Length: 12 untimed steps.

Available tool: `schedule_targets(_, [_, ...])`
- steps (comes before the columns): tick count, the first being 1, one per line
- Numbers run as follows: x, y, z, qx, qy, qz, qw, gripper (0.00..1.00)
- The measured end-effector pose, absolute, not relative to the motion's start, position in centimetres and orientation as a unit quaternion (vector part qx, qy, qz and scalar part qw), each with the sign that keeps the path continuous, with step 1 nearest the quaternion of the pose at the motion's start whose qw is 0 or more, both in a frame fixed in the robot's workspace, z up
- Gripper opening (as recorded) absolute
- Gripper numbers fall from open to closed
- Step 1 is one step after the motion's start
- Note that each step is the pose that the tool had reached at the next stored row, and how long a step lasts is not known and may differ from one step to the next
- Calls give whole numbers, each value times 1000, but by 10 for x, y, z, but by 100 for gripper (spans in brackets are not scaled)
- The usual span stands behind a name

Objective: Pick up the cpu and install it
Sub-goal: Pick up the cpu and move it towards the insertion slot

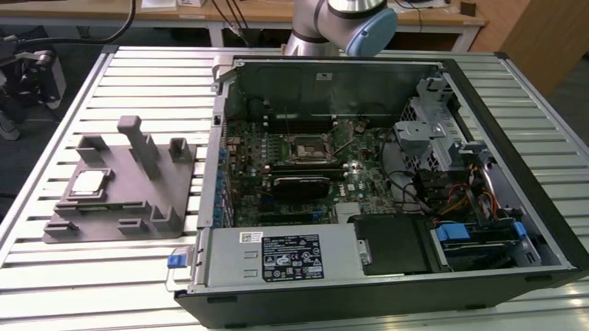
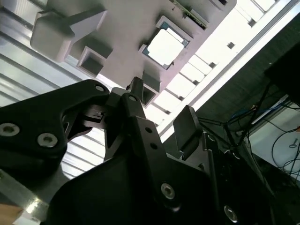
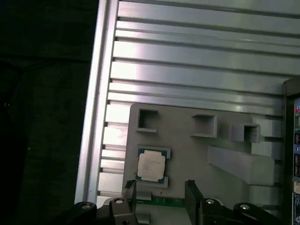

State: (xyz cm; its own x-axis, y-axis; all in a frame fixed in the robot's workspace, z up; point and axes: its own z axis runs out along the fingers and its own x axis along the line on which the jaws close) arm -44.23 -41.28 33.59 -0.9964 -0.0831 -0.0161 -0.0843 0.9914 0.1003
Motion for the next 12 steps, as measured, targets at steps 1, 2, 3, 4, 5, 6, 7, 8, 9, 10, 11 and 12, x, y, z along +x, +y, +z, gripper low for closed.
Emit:
schedule_targets(1, [-442,-413,334,-46,998,51,4,53])
schedule_targets(2, [-442,-413,333,-47,998,50,2,53])
schedule_targets(3, [-442,-413,332,-47,998,50,0,53])
schedule_targets(4, [-442,-413,331,-47,998,50,-1,53])
schedule_targets(5, [-442,-413,330,-46,998,49,-1,53])
schedule_targets(6, [-442,-413,328,-43,998,49,-1,53])
schedule_targets(7, [-442,-414,327,-39,998,49,-1,53])
schedule_targets(8, [-442,-414,325,-35,998,49,0,53])
schedule_targets(9, [-442,-414,324,-32,998,49,0,53])
schedule_targets(10, [-442,-415,323,-29,998,49,0,53])
schedule_targets(11, [-442,-415,322,-27,998,49,1,53])
schedule_targets(12, [-442,-416,320,-25,998,49,1,53])
